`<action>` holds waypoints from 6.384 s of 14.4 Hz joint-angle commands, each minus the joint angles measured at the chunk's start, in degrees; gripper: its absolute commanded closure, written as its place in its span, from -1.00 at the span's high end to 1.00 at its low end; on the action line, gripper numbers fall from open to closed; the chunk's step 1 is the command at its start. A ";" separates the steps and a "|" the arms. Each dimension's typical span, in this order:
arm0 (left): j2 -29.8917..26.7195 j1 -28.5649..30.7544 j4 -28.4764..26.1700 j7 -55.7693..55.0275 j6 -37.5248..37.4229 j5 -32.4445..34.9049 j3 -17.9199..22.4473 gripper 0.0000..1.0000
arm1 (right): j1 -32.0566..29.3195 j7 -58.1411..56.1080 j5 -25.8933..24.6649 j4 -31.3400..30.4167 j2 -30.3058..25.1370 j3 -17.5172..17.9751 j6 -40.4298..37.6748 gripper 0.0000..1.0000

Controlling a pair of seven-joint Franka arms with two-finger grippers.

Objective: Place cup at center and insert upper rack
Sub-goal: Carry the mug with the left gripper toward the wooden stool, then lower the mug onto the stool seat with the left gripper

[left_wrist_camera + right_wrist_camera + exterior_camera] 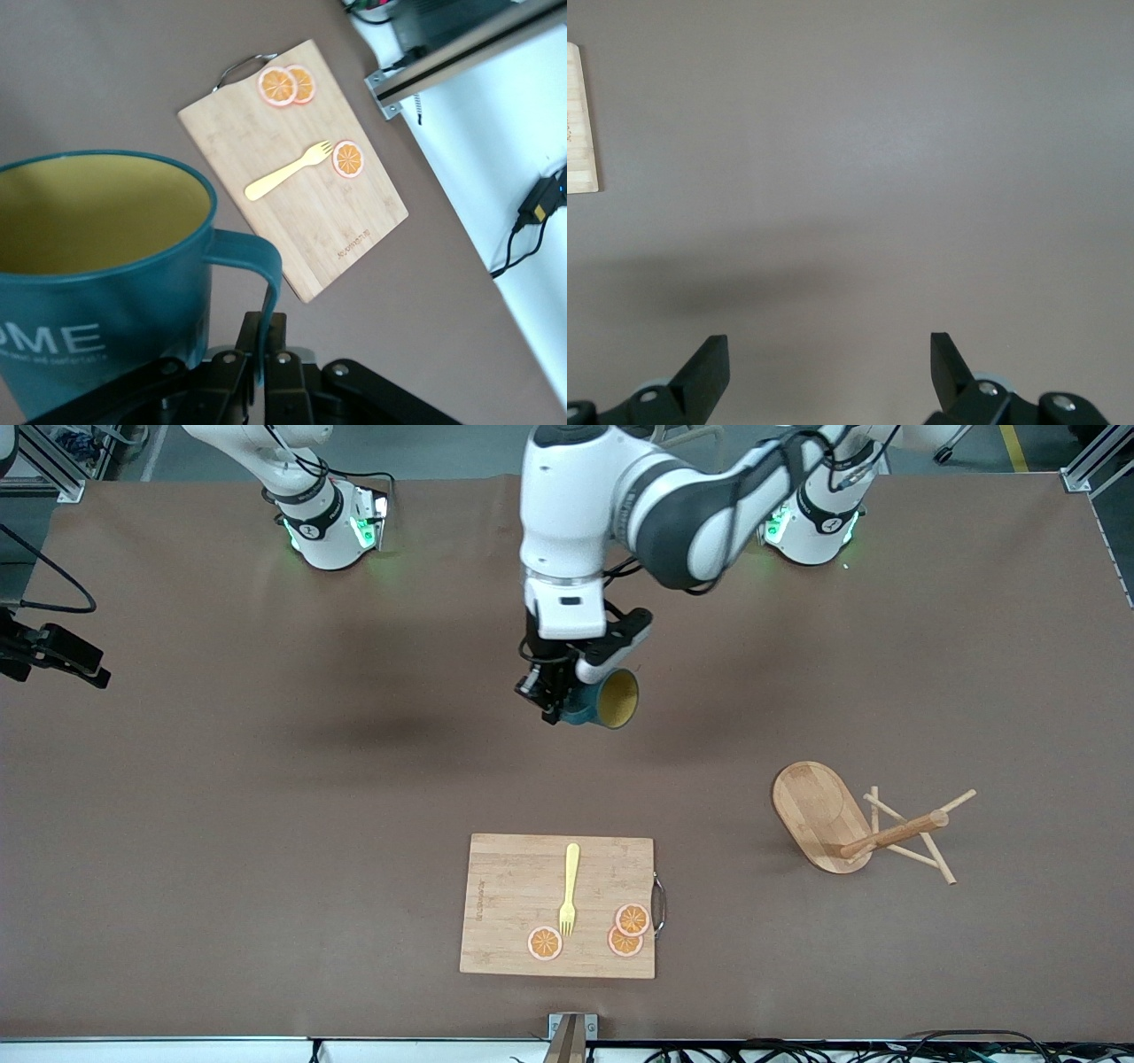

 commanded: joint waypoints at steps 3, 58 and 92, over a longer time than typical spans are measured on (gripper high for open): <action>-4.40 9.33 -1.85 0.06 0.58 -14.24 -0.51 -0.99 | -0.07 -0.51 -0.09 -1.29 -1.45 0.05 -0.07 1.00; 2.89 64.19 -18.55 48.23 7.35 -40.29 -20.29 -0.91 | 1.42 -0.69 0.62 -1.38 -1.72 0.49 0.20 1.00; -10.37 63.75 -15.47 83.87 -8.36 -18.66 -21.43 1.00 | 1.51 -0.60 0.09 -1.20 -1.45 0.40 1.43 1.00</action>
